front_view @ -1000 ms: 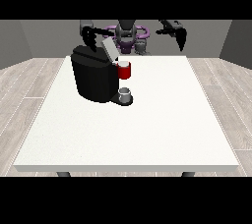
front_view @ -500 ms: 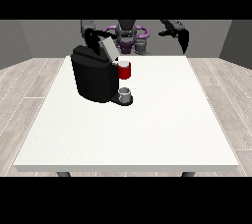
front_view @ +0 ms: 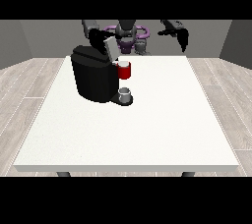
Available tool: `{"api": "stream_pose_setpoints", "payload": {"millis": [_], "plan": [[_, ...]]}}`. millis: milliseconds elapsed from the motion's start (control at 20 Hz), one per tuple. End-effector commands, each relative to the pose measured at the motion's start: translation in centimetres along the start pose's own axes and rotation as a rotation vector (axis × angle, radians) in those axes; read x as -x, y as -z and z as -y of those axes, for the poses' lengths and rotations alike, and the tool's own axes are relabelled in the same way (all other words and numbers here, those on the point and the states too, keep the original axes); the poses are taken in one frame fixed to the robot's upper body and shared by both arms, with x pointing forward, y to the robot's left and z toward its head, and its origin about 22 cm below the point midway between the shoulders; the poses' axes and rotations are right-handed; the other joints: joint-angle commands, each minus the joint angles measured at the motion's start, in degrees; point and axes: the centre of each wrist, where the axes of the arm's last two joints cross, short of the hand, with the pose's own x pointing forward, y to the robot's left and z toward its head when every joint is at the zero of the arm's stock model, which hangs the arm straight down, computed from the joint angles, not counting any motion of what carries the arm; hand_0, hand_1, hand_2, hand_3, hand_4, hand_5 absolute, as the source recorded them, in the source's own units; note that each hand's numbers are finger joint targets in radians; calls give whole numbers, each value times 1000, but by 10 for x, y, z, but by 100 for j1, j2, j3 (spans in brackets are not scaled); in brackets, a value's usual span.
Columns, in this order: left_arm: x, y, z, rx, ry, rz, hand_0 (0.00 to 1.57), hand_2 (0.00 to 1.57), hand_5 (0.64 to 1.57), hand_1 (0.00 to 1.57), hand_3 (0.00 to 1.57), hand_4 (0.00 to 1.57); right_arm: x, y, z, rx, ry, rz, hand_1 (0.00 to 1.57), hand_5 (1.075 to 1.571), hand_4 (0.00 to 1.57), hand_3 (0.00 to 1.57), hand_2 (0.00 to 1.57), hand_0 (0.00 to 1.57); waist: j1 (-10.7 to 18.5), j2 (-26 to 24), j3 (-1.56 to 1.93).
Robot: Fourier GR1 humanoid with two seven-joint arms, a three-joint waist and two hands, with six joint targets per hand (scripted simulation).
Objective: Insert the coffee pod into the coffee machine and close the lid
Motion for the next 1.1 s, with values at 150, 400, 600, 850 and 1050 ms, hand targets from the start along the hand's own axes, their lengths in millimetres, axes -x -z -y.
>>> {"api": "stream_pose_setpoints", "payload": {"millis": [150, 400, 600, 850, 1050], "plan": [[-4, 6, -4, -27, 12, 0, 0, 0, 1571, 0, 0, 148, -4, 10, -18, -78, -23, -3, 0, 1571, 114, 0, 0, 0, -78, 88, 12], [10, 4, -5, -12, 16, 35, 0, 0, 1571, 0, 0, 167, -36, 30, -36, -80, -96, 60, 0, 1571, 61, 0, 0, 0, 34, 294, 10], [0, 13, 11, 9, 23, 63, 0, 0, 1571, 0, 0, 0, -34, 32, -49, -107, -134, 68, 0, 1571, 149, 0, 0, 0, 62, 267, 11], [4, 8, 32, 23, 3, 67, 0, 0, 1571, 0, 0, 185, -31, 30, -72, -120, -101, 39, 0, 1571, 116, 0, 0, 0, 27, -37, 12], [14, -2, 30, 16, -29, 43, 0, 0, 1571, 0, 0, 245, -29, 24, -68, -187, -81, 64, 0, 1571, 30, 0, 0, 0, -185, -264, 11]]}}
